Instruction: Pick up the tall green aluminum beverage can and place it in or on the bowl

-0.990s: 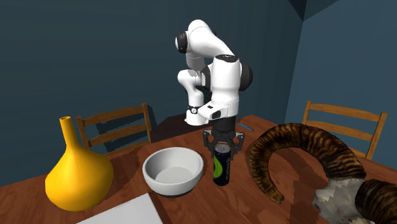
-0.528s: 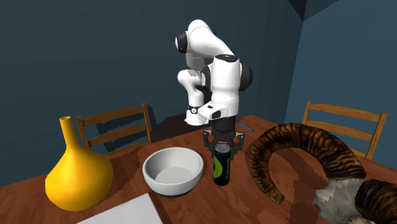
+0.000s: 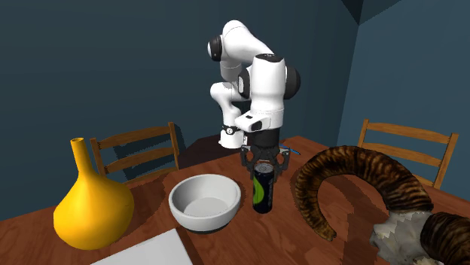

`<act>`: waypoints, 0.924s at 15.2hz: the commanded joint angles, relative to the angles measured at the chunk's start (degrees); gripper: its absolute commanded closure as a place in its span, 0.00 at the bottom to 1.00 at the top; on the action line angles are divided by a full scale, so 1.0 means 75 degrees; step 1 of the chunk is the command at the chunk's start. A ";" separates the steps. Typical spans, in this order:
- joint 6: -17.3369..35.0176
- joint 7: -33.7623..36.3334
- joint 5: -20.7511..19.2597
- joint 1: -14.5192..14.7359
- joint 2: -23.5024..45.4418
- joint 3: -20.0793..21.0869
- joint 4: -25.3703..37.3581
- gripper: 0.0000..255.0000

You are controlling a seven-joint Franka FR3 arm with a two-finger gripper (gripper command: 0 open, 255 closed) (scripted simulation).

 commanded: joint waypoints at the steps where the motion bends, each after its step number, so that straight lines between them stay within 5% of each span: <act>1: -0.0168 -0.0020 0.0026 -0.0008 -0.0080 0.0013 0.0093 1.00; 14: -0.1314 -0.0101 0.0152 -0.0011 -0.0455 0.0081 0.0878 1.00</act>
